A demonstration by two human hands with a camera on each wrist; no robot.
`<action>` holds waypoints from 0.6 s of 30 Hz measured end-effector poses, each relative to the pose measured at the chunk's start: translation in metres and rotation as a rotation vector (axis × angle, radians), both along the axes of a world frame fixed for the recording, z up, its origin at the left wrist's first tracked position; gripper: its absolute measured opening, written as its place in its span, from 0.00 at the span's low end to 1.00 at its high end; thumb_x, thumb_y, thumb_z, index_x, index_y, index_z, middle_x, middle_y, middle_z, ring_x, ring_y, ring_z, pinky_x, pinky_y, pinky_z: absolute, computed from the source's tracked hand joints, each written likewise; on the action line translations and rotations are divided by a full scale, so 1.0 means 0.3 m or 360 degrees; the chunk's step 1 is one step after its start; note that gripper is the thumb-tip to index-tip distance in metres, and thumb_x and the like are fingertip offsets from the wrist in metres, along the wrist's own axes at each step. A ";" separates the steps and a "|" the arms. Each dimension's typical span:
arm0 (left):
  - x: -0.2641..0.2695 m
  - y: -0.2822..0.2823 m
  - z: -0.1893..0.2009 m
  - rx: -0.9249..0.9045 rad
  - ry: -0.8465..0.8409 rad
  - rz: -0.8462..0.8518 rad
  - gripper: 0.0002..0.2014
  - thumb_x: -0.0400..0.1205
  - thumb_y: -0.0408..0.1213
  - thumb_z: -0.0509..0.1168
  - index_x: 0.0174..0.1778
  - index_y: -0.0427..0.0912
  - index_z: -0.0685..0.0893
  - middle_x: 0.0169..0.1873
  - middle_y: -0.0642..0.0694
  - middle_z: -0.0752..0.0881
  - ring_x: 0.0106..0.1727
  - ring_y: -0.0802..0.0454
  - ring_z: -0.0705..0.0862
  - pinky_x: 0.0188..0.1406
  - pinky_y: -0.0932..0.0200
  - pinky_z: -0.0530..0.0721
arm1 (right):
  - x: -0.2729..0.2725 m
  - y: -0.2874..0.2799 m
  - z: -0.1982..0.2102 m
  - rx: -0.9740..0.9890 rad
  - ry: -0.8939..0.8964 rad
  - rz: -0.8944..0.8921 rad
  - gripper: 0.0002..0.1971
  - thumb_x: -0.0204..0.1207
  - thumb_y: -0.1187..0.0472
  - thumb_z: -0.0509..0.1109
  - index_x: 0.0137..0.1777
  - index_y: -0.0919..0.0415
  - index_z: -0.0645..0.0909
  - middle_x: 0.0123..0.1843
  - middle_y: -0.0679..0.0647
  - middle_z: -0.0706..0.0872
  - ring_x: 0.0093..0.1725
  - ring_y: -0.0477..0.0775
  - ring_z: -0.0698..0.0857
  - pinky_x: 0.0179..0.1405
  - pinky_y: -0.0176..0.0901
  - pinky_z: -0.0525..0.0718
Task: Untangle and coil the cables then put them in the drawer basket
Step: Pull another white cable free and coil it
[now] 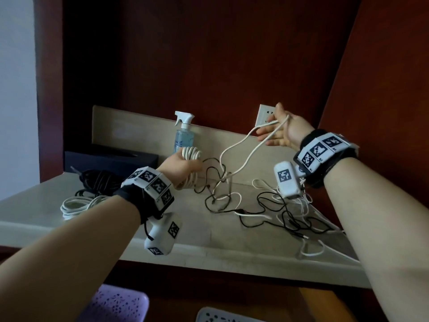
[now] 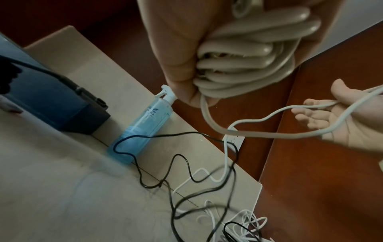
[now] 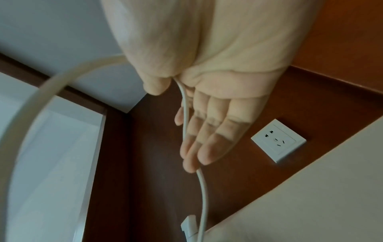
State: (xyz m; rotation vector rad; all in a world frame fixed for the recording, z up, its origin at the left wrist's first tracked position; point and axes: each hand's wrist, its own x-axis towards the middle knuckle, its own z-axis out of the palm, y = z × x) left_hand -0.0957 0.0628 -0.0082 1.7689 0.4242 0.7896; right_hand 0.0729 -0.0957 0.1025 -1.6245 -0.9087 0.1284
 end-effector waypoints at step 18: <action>-0.276 -0.108 -0.023 -0.0886 -0.0779 -0.0363 0.09 0.63 0.33 0.62 0.39 0.39 0.75 0.30 0.46 0.74 0.25 0.54 0.72 0.21 0.65 0.73 | -0.319 -0.120 -0.194 -0.1364 -0.1208 -0.0075 0.18 0.81 0.68 0.55 0.66 0.52 0.77 0.72 0.52 0.75 0.69 0.52 0.74 0.63 0.39 0.71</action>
